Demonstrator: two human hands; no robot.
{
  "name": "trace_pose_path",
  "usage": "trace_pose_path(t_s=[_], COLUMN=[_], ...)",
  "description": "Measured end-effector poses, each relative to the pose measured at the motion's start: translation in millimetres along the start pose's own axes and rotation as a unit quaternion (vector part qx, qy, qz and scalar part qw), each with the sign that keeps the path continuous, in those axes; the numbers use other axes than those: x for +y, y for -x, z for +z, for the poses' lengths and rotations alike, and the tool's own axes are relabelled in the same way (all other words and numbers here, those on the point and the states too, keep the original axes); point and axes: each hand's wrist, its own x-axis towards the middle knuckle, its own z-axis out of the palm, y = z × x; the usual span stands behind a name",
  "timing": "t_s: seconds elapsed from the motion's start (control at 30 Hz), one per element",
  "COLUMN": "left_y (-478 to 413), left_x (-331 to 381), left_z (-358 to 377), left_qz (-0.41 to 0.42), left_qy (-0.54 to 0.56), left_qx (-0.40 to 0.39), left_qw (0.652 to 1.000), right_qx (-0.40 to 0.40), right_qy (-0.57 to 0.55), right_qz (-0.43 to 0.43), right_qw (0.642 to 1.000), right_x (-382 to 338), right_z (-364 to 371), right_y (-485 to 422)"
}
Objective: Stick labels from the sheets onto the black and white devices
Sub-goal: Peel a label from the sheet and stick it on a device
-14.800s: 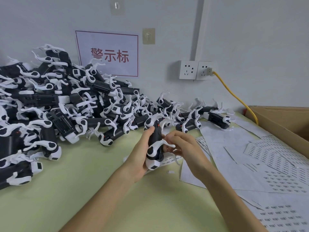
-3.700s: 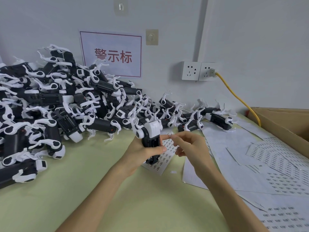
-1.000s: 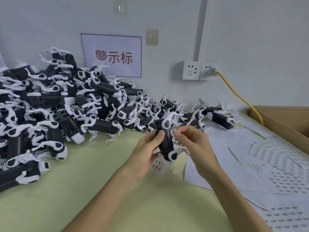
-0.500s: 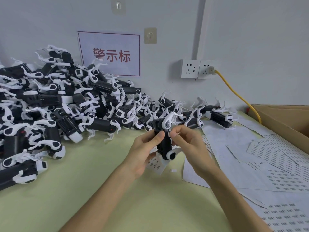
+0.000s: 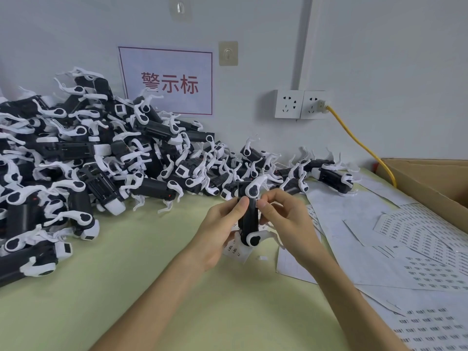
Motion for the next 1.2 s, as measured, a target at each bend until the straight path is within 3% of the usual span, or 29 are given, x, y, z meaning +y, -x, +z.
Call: trace_pose_path(t_s=[0.37, 0.73, 1.2], left_y=[-2.4, -1.6, -3.5], left_x=[-2.2, -0.7, -3.7], left_z=[-1.4, -4.4, -3.8], left_qz=[0.014, -0.017, 0.036], left_qy=[-0.041, 0.016, -0.075], left_qx=[0.078, -0.063, 0.011], left_qw=[0.996, 0.998, 0.996], right_qx=[-0.011, 0.0, 0.009], right_qy=[0.011, -0.016, 0.034], right_qz=[-0.004, -0.009, 0.019], right_qw=[1.0, 1.0, 0.999], right_x=[0.5, -1.1, -7.6], right_z=[1.3, -2.7, -2.8], right_y=[0.2, -1.9, 1.1])
